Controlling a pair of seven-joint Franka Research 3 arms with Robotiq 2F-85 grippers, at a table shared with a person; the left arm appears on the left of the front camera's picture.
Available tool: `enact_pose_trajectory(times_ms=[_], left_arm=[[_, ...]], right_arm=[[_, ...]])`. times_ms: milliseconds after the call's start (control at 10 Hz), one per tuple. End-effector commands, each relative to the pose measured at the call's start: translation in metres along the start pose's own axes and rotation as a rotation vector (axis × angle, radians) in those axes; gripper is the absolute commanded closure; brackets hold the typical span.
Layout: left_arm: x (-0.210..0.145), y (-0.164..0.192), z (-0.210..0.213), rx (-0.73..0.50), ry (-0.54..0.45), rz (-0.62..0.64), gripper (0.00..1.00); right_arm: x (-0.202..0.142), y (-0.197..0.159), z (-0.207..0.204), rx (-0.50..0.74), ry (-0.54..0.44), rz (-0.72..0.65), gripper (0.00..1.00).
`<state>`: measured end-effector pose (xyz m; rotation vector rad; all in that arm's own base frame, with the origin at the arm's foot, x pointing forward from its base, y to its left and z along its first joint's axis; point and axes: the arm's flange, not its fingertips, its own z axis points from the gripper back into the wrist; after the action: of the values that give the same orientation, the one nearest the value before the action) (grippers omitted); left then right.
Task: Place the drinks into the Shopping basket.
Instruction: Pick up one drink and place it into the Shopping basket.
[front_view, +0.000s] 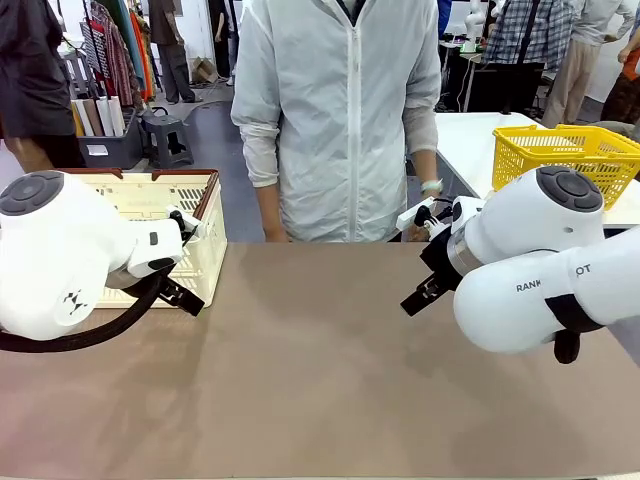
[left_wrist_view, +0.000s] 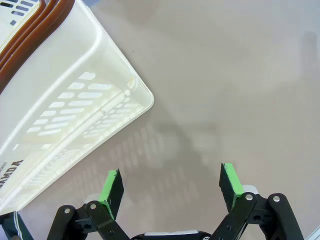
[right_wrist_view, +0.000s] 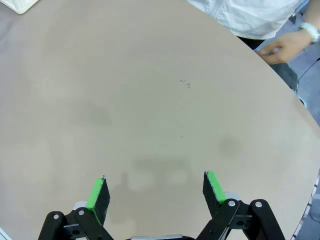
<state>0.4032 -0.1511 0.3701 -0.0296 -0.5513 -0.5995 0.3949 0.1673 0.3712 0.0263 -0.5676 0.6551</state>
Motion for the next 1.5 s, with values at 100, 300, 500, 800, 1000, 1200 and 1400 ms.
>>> enact_pose_trajectory(times_ms=[100,300,500,800,1000,1200,1400], left_arm=[[0.000,0.000,0.000,0.000,0.000,0.000,0.00],[0.000,0.000,0.000,0.000,0.000,0.000,0.00],[-0.022,-0.016,0.039,-0.350,0.203,-0.143,0.00],[-0.031,-0.012,0.131,-0.662,0.224,0.006,0.00],[-0.051,0.045,0.209,-0.846,0.046,0.076,0.00],[-0.090,0.124,0.256,-0.887,-0.066,0.181,0.00],[-0.153,0.200,0.273,-0.918,-0.217,0.396,0.00]], right_arm=[[0.000,0.000,0.000,0.000,0.000,0.000,0.00],[0.000,0.000,0.000,0.000,0.000,0.000,0.00],[-0.022,0.007,0.018,0.151,0.141,-0.039,0.00],[-0.035,-0.013,0.104,0.476,0.154,-0.406,0.00],[-0.063,-0.060,0.181,0.787,0.058,-0.466,0.00],[-0.110,-0.124,0.232,0.939,-0.094,-0.592,0.00],[-0.167,-0.188,0.243,1.020,-0.236,-0.749,0.00]])
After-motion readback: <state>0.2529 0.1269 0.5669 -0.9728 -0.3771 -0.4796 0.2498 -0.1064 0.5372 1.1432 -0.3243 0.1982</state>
